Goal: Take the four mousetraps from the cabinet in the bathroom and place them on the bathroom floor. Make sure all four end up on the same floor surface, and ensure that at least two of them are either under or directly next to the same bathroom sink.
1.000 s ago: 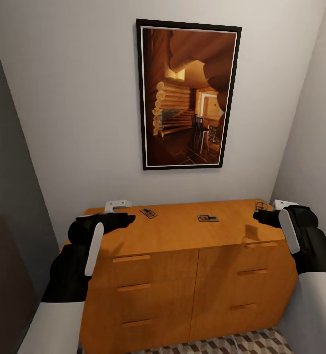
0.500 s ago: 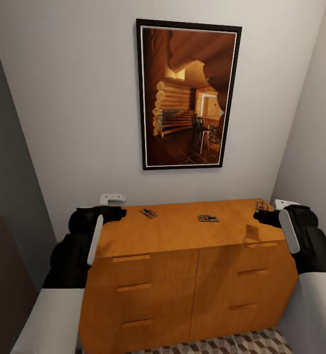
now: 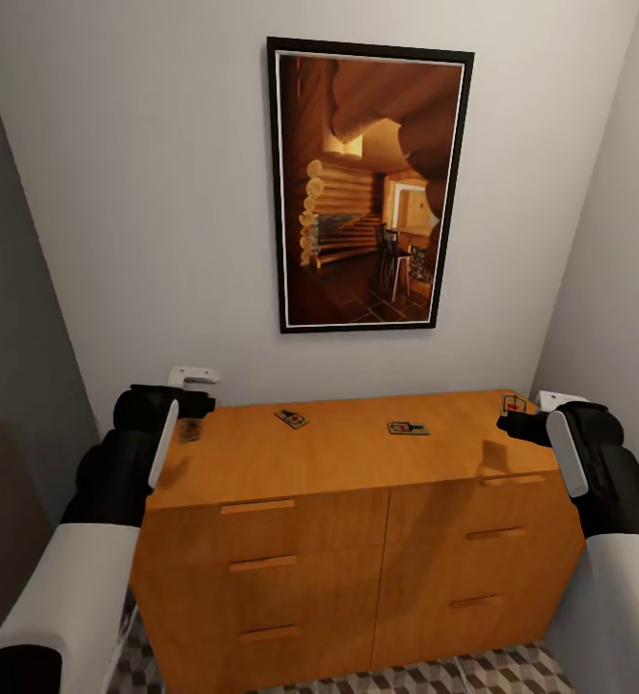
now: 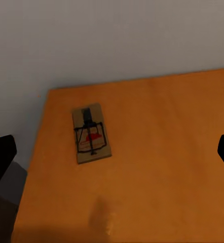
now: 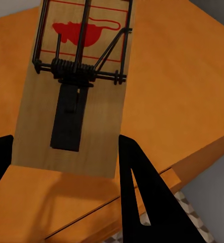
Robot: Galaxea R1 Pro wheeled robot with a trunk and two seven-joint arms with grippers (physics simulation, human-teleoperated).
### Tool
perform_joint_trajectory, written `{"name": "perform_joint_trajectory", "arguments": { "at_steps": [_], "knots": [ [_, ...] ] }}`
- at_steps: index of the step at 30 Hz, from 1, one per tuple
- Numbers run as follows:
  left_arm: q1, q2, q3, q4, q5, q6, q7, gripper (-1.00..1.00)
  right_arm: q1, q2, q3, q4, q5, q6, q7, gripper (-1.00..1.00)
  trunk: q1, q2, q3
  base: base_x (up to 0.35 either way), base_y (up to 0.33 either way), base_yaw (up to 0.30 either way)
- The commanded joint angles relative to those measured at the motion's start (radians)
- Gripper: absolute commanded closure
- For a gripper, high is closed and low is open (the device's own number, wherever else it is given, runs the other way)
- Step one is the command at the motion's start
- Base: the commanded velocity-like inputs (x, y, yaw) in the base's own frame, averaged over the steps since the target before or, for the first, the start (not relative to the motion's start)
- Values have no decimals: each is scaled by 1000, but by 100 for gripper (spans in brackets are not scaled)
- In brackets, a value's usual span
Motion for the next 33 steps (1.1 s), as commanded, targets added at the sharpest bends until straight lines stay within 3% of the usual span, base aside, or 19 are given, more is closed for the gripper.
{"name": "perform_joint_trajectory", "arguments": {
  "at_steps": [1,14,20,33],
  "knots": [
    [-5,6,0,2,0,4,0,-100,-1,0,0,-1,-14,3,-9,100,0,-1,-1,0,0,0],
    [-56,70,2,95,2,4,-1,-100,-1,0,0,1,-14,3,-11,100,0,-1,-1,0,0,0],
    [-61,75,19,104,6,4,-2,-100,-1,0,0,1,-14,3,-11,100,0,-1,-1,0,0,0],
    [-64,92,35,114,49,4,-2,-100,-1,0,0,1,-15,3,-11,100,0,-1,-1,0,0,0]
  ]
}}
